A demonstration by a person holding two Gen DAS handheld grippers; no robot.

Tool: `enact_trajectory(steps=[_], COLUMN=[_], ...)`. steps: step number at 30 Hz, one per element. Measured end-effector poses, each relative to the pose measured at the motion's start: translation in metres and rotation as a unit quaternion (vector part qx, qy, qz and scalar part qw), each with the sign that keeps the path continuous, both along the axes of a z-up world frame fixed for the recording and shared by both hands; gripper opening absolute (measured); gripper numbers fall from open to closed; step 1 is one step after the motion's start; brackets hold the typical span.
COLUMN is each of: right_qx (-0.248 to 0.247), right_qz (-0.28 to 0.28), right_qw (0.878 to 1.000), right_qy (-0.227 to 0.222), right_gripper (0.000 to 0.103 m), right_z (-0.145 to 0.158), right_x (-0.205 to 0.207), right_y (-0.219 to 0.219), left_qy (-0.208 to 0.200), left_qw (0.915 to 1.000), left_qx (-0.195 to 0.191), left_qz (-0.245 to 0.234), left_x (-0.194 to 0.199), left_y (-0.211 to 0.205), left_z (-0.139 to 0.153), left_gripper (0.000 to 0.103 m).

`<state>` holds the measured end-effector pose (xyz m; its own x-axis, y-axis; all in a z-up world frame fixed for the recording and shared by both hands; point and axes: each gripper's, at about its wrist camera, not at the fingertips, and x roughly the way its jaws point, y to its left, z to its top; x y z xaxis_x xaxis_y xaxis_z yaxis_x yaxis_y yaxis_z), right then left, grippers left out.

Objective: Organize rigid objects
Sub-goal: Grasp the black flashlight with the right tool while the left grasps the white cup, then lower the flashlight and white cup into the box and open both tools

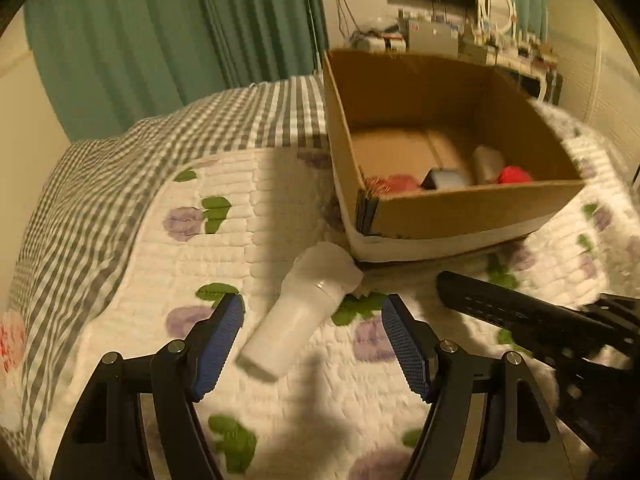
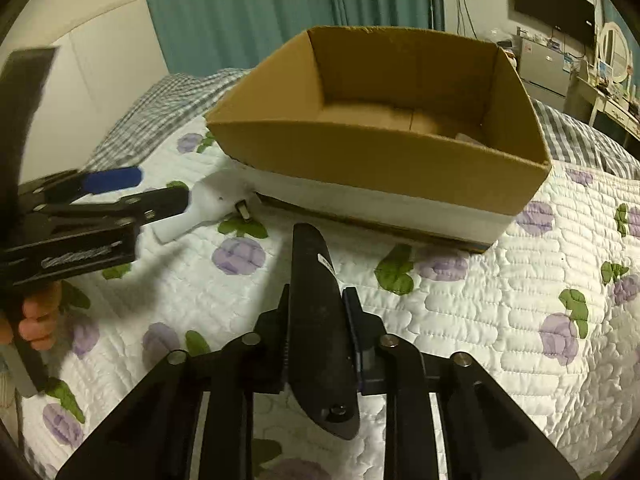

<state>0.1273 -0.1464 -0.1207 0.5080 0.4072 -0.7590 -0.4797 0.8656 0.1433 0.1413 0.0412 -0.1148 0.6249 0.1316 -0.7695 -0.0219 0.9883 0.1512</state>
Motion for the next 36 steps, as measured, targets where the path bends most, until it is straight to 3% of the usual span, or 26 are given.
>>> enact_trajectory(steps=[10,11,12,15,19,22,27,31,36], right_qx=[0.011,0.006,0.003,0.003,0.005,0.010,0.027,0.045,0.063], right_qz=[0.012,0.010,0.008,0.002,-0.008,-0.014,-0.027,-0.037,-0.047], right_qw=[0.999,0.999,0.999,1.000,1.000,1.000,0.999,0.996,0.992], right_qy=[0.027,0.032,0.031,0.013,-0.006,-0.020,-0.038,-0.063,-0.102], right_gripper=[0.019,0.019,0.019,0.019,0.019,0.019,0.019,0.019,0.019], right_z=[-0.024,-0.027,-0.028,-0.019,-0.003,0.009,0.030,0.059,0.104], right_x=[0.019,0.019,0.018,0.013,0.001,-0.014,-0.042,-0.057,-0.056], right_y=[0.016,0.017,0.017,0.015,0.008,0.001,-0.022,-0.034,-0.050], left_qy=[0.051,0.042,0.035,0.037,0.009,-0.011,-0.028,-0.040,-0.087], left_qw=[0.9987,0.9990,0.9990,0.9985,0.9982,0.9968,0.9952,0.9942,0.9910], left_qx=[-0.001,-0.002,-0.006,-0.019,-0.025,-0.060,-0.082,-0.094,-0.096], left_qz=[-0.002,-0.013,-0.029,-0.037,-0.053,-0.052,-0.047,-0.035,-0.036], left_x=[0.035,0.032,0.027,0.013,-0.019,-0.047,-0.082,-0.092,-0.088], left_y=[0.009,0.005,0.001,-0.005,-0.022,-0.028,-0.042,-0.051,-0.061], left_z=[-0.048,-0.045,-0.040,-0.032,-0.015,0.002,0.021,0.048,0.092], left_gripper=[0.072,0.062,0.043,0.043,0.043,0.043,0.043,0.043,0.043])
